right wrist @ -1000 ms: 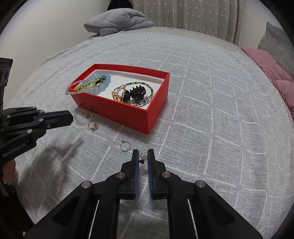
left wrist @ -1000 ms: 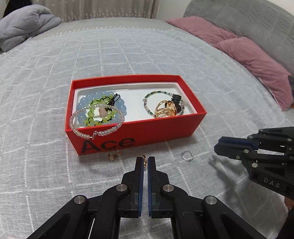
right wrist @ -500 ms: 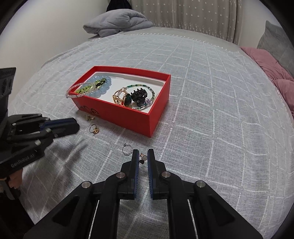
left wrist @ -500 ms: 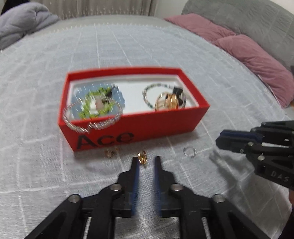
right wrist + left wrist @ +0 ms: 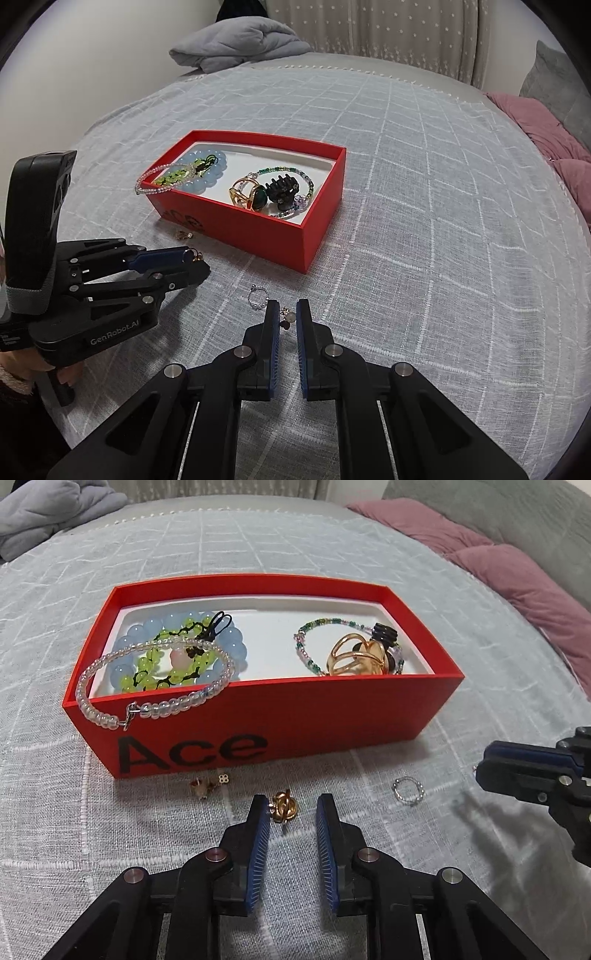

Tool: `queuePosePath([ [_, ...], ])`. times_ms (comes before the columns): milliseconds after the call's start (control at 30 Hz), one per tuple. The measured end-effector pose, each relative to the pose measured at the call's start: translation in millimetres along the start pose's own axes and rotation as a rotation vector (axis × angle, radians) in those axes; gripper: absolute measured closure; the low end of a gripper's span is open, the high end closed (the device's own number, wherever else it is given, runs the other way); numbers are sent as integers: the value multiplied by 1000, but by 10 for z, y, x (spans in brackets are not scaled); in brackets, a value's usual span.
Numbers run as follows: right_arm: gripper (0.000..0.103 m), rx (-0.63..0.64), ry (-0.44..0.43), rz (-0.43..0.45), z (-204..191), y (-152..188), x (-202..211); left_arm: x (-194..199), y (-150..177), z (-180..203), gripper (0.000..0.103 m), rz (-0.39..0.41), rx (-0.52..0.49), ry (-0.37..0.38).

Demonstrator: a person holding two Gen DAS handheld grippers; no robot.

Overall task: Organize jewelry
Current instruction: 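Carry the earring and gold ring into the red box with both tools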

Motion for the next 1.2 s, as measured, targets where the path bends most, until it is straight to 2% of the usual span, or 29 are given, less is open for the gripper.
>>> queuePosePath([
  [67, 94, 0, 0, -1, 1, 0, -4, 5, 5, 5, 86, 3, -2, -14],
  [100, 94, 0, 1, -1, 0, 0, -5, 9, 6, -5, 95, 5, -5, -31],
  [400, 94, 3, 0, 8, -30, -35, 8, 164, -21, 20, 95, 15, -26, -14],
  [667, 94, 12, -15, 77, -110, -228, 196, 556, -220, 26, 95, 106, -31, -5],
  [800, 94, 10, -17, 111, -132, -373, 255, 675, -347, -68, 95, 139, 2, -1],
  [1033, 94, -16, -24, 180, -188, -690, 256, 703, -490, -233, 95, 169, 47, -17],
  [1200, 94, -23, -36, 193, -268, -857, 158, 630, -607, -299, 95, 182, 52, -36],
])
Point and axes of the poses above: each gripper's, at about its wrist camera, not at the fingertips, and x roughly against the way its jaws point, z to its right, y to its underside, the point moved 9 cm from there along -x, roughly the way its jaws point, and after that the axes turned 2 degrees about -y, right-handed, at the moved point
